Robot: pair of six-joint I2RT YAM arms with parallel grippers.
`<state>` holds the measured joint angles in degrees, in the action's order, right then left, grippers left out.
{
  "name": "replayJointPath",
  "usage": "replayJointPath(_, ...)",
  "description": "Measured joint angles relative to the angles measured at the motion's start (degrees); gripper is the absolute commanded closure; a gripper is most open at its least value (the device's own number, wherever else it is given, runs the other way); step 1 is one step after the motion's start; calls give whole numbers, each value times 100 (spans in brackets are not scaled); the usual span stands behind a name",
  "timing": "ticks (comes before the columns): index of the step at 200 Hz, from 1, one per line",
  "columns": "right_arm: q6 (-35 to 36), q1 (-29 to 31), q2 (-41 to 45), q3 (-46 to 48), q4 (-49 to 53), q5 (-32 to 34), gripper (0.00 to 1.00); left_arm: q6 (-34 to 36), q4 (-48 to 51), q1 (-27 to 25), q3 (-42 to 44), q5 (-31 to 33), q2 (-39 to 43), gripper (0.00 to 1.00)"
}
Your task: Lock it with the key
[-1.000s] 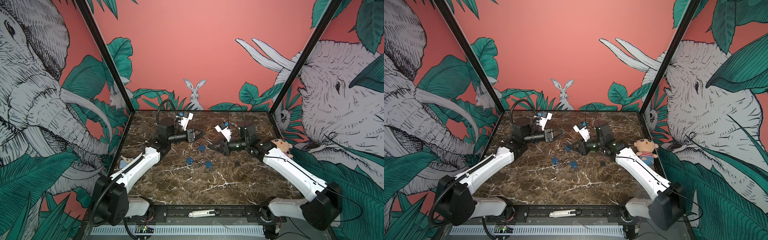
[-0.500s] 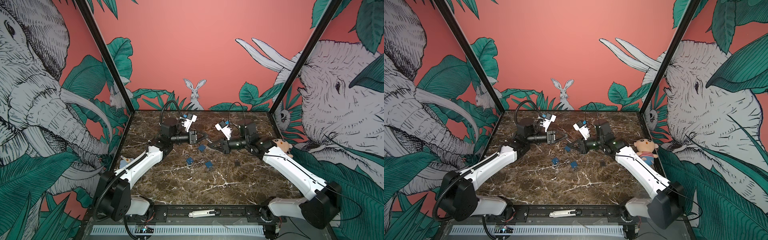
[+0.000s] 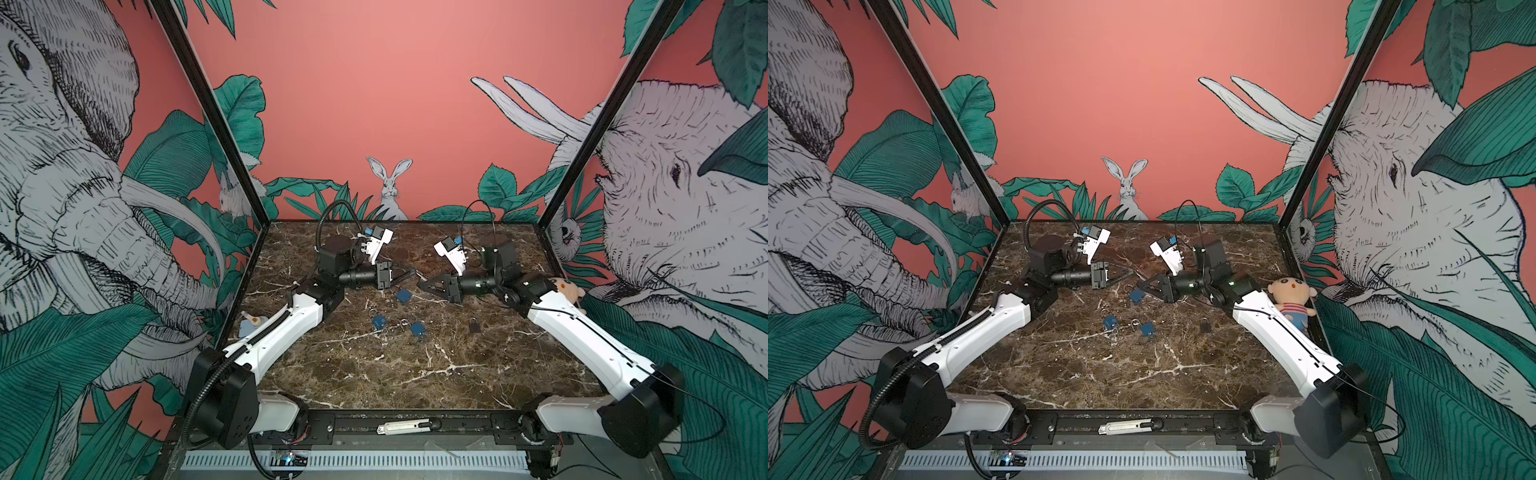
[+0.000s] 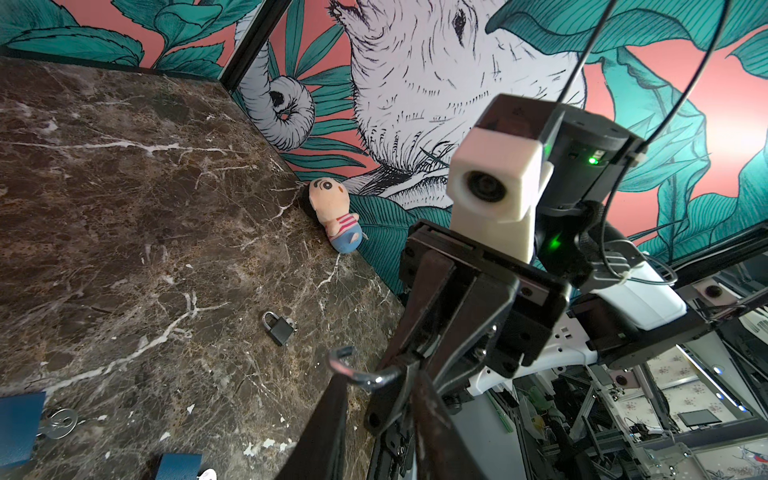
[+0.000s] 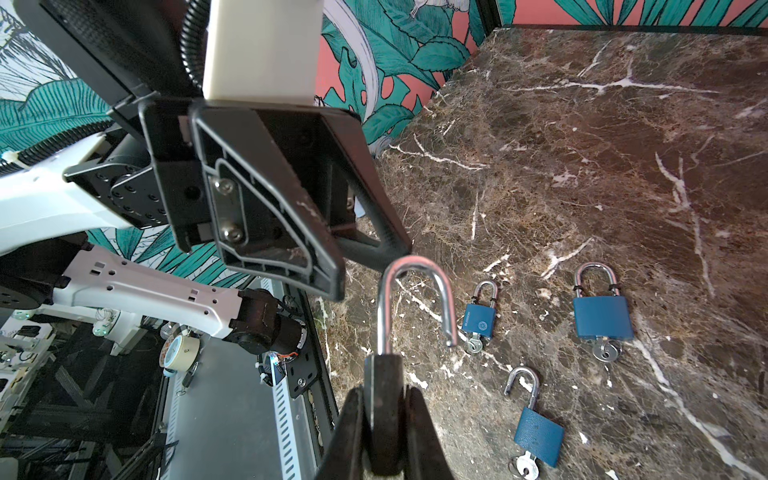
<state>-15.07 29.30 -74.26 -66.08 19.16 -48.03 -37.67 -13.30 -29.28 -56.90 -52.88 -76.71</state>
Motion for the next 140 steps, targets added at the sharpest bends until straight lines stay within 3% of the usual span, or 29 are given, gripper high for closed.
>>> replayJointPath(33, -26, -7, -2, 0, 0, -70, 100, 22, 0, 0, 0, 72, 0, 61)
replayJointPath(140, -114, -7, -96, 0, -4, -87, 100, -249, -444, -48, -131, 131, -356, 62)
